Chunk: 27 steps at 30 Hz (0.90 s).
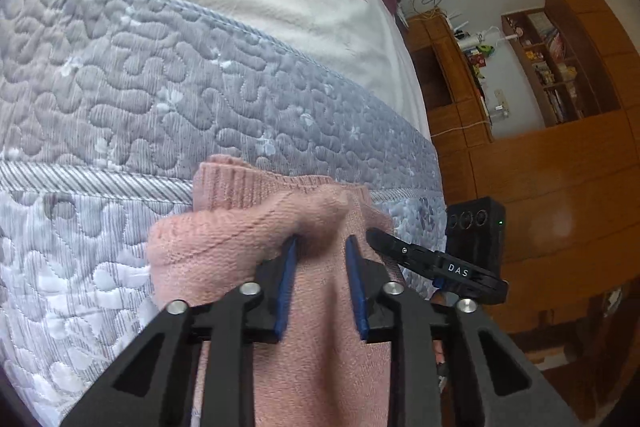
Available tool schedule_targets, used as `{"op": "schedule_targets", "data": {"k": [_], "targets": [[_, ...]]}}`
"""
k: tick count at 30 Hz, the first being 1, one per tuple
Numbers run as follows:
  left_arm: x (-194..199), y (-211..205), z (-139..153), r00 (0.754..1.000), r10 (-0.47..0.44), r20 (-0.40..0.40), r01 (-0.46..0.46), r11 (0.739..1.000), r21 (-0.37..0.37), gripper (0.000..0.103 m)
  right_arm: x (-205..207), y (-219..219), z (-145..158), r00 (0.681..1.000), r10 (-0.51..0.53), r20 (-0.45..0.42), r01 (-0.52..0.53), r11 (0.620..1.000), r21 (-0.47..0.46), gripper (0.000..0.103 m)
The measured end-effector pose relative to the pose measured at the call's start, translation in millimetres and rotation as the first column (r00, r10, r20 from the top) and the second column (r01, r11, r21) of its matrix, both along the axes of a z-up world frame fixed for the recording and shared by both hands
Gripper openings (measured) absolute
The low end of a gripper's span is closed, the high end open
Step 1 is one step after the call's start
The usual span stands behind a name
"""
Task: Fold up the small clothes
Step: 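Release the sweater and press the folded stack flat with both grippers, then grasp the folded pink sweater edge with both grippers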
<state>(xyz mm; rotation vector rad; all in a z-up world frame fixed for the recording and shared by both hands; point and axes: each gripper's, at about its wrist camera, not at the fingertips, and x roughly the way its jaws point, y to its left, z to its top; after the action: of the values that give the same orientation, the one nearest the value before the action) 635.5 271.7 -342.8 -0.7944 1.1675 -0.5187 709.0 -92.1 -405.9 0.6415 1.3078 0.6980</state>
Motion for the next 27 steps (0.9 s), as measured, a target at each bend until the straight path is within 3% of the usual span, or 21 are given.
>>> {"op": "schedule_targets", "data": {"k": [1, 3, 4, 5, 6, 9, 12, 13, 14, 16, 18, 19, 21, 23, 25, 26, 27], "targets": [[-2, 4, -8, 1.0, 0.018, -0.021, -0.018, 1.0, -0.019, 0.002, -1, -7, -5, 1.0, -0.006, -0.015, 0.007, 1.0, 0.028, 0.0], [-5, 14, -12, 0.998, 0.043, -0.04, -0.046, 0.995, -0.085, 0.002, -6, -10, 1, 1.0, 0.011, -0.005, -0.011, 1.0, 0.025, 0.0], [-9, 16, -4, 0.999, 0.048, -0.024, -0.049, 0.996, -0.08, 0.002, -9, -10, 12, 1.0, 0.021, 0.014, -0.021, 1.0, 0.009, 0.0], [-14, 16, 9, 0.999, 0.037, 0.014, -0.036, 0.997, -0.072, 0.016, -14, -11, 27, 0.999, 0.017, 0.045, -0.018, 1.0, 0.011, 0.007], [-23, 15, 24, 0.998, 0.008, 0.063, -0.003, 0.997, -0.074, 0.022, -22, -13, 44, 0.996, 0.021, 0.081, -0.025, 0.999, 0.04, 0.008], [-48, 2, 48, 0.983, -0.113, 0.144, 0.122, 0.991, -0.057, 0.026, -54, -7, 74, 0.983, 0.107, 0.146, -0.122, 0.988, 0.099, 0.008], [-56, -6, 28, 0.985, -0.146, 0.091, 0.145, 0.989, 0.025, 0.026, -67, 14, 55, 0.978, 0.187, 0.09, -0.191, 0.981, 0.042, 0.008], [-55, -5, 18, 0.989, -0.131, 0.07, 0.13, 0.991, 0.022, 0.022, -68, 15, 42, 0.978, 0.196, 0.071, -0.195, 0.981, -0.019, 0.0], [-54, -3, 10, 0.992, -0.115, 0.053, 0.115, 0.993, 0.008, 0.013, -68, 11, 30, 0.979, 0.193, 0.063, -0.19, 0.98, -0.057, 0.0], [-55, -5, 3, 0.995, -0.096, 0.041, 0.095, 0.995, 0.026, 0.002, -59, -9, 14, 0.991, 0.131, 0.02, -0.131, 0.991, 0.004, 0.0], [-59, -9, 13, 0.994, -0.098, 0.051, 0.096, 0.994, 0.047, 0.003, -61, -16, 26, 0.993, 0.106, 0.045, -0.105, 0.994, -0.03, 0.0], [-64, -10, 23, 0.991, -0.108, 0.079, 0.107, 0.994, 0.023, 0.013, -64, -15, 36, 0.992, 0.105, 0.067, -0.102, 0.994, -0.047, 0.0], [-81, -13, 45, 0.979, -0.145, 0.145, 0.146, 0.989, 0.003, 0.017, -77, -14, 58, 0.988, 0.119, 0.103, -0.122, 0.992, 0.024, 0.0], [-94, -16, 48, 0.971, -0.182, 0.156, 0.181, 0.983, 0.024, 0.018, -89, -3, 68, 0.977, 0.173, 0.128, -0.18, 0.983, 0.042, 0.0], [-95, -19, 30, 0.978, -0.189, 0.091, 0.178, 0.978, 0.112, 0.018, -98, 2, 51, 0.972, 0.218, 0.09, -0.217, 0.976, -0.016, 0.0], [-93, -18, 19, 0.982, -0.18, 0.065, 0.172, 0.979, 0.112, 0.012, -99, 0, 36, 0.973, 0.22, 0.069, -0.215, 0.974, -0.074, 0.0], [-93, -16, 10, 0.984, -0.174, 0.046, 0.168, 0.98, 0.106, 0.008, -97, -7, 24, 0.977, 0.206, 0.052, -0.202, 0.977, -0.071, 0.0]]}}
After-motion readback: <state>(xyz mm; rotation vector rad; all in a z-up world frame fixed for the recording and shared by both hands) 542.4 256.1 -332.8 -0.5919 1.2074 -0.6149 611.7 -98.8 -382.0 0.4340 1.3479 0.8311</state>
